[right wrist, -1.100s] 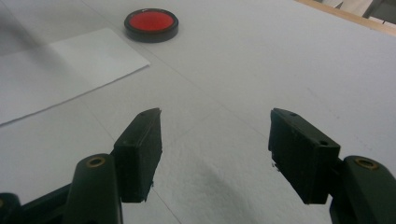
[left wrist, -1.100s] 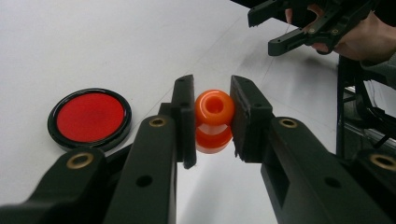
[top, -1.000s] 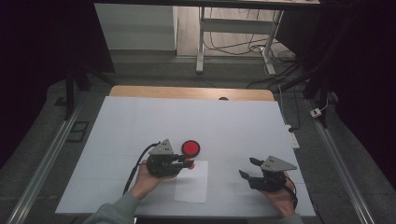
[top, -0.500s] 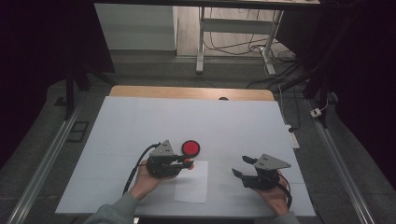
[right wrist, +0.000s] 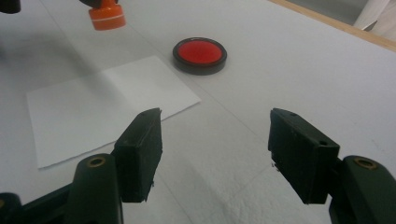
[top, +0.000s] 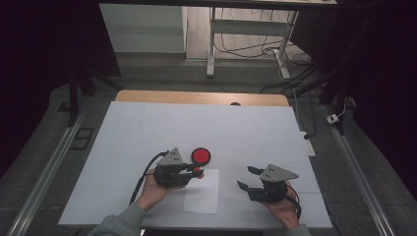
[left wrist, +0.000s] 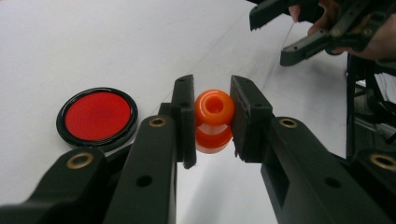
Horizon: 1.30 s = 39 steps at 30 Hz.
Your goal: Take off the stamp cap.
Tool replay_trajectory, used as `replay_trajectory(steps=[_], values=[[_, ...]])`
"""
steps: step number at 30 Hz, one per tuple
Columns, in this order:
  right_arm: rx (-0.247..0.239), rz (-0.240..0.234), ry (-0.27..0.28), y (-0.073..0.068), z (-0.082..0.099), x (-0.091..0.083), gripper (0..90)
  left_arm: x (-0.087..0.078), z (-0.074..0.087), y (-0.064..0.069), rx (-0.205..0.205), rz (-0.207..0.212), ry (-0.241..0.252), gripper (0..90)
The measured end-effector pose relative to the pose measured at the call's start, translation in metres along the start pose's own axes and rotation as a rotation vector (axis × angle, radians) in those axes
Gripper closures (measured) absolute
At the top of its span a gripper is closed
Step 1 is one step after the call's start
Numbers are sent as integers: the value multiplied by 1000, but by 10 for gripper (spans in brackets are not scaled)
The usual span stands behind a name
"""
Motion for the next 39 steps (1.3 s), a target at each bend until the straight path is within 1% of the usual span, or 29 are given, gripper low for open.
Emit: replay_trajectory(steps=[1,2,3,4,9,12,15,16,19,20,27,29,32,39], values=[[3,-9,3,-2,0,1,345,0,0,0,0,0,0,722],[0,-11,6,-3,-1,2,345,0,0,0,-3,1,0,722],[-2,-4,-2,-3,-1,3,345,1,-1,-1,-1,-1,-1,722],[-6,-17,0,-4,-1,4,346,0,-2,-2,-2,-1,2,722],[-6,-27,4,-8,-3,8,350,-1,-3,-2,-1,-3,7,722],[-16,-32,3,-11,-5,13,352,-2,-3,-3,7,-6,8,722],[-21,-42,-1,-12,-7,17,352,-4,-4,-3,3,-8,10,722],[-27,-48,-3,-14,-9,21,352,-4,-4,-3,5,-9,10,722],[-36,-49,-10,-16,-11,26,354,-5,-4,-2,4,-9,11,722],[-35,-56,-5,-17,-11,28,355,-5,-4,-2,5,-10,10,722],[-39,-65,-13,-20,-12,33,356,-3,-3,-1,6,-5,6,722],[-42,-59,-18,-20,-11,34,357,-3,-3,-1,3,-4,4,722],[-42,-65,-14,-21,-11,36,358,-2,-3,-1,4,-2,3,722],[-51,-76,-25,-26,-11,43,357,-1,-3,1,5,2,-1,722]])
Point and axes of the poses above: each handheld gripper's, and its own axes: x roughly forward along the jaws, z roughly out of its underside, y roughly to its right, the point moved 6 cm from there along x, roughly forward along the jaws, and after that the axes turned 13 degrees about -z, right-handed, at the moved point
